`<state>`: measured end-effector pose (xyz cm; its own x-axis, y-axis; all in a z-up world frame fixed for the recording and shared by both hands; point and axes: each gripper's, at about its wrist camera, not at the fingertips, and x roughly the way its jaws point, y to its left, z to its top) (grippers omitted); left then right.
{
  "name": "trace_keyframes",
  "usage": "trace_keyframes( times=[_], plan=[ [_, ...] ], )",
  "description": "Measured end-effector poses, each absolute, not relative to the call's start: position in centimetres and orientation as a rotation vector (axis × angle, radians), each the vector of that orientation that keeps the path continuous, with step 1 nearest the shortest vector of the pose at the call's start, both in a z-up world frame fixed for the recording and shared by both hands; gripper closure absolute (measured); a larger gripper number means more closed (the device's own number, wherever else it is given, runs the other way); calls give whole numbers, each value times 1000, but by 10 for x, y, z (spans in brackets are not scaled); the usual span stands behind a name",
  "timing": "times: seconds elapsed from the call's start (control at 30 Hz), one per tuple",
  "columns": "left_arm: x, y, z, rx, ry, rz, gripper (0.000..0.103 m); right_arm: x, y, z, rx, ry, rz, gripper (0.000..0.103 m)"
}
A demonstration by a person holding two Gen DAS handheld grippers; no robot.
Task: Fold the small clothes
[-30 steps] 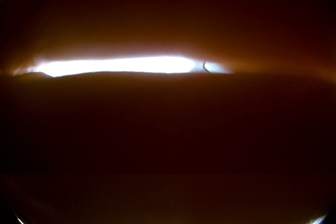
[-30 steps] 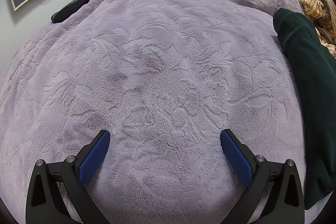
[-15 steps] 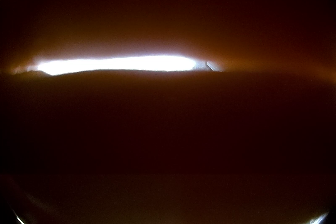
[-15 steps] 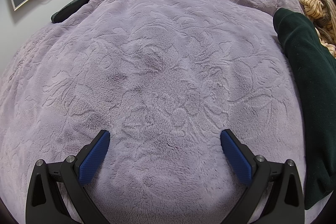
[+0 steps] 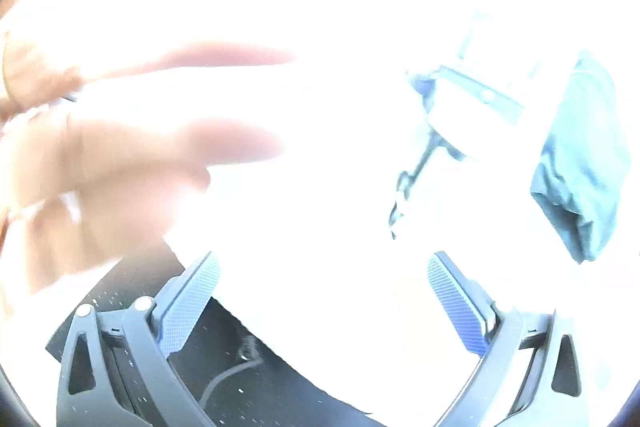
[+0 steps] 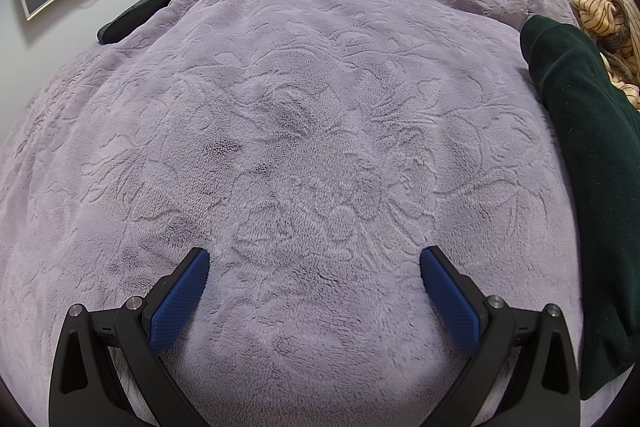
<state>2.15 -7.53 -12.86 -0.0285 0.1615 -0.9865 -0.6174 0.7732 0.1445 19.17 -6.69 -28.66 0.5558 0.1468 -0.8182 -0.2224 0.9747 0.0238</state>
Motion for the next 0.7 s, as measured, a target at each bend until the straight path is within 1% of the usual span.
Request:
trace_keyframes(
  times=[0.13, 0.27, 0.4, 0.5, 0.53, 0.57, 0.6, 0.63, 0.7],
  plan=[
    [29, -52, -144, -386, 1489, 711, 0, 192, -67, -287, -86, 957, 218, 0],
    [43, -14, -157, -390, 1430, 772, 0, 192, -67, -287, -86, 957, 218, 0],
    [75, 27, -172, -326, 1306, 777, 0, 192, -67, -287, -86, 957, 218, 0],
    [100, 47, -191, -263, 1165, 700, 0, 192, -67, -287, -86, 957, 218, 0],
    [107, 54, -189, -250, 1124, 678, 0, 192, -67, -287, -86, 957, 218, 0],
    [120, 90, -188, -244, 1087, 653, 0, 192, -67, -287, -86, 957, 218, 0],
    [112, 121, -178, -247, 1051, 618, 0, 192, -67, -287, -86, 957, 218, 0],
    [122, 132, -183, -252, 1036, 595, 0, 192, -67, -287, -86, 957, 218, 0],
    [125, 148, -214, -235, 1015, 547, 0, 192, -67, -287, -86, 957, 218, 0]
  ],
)
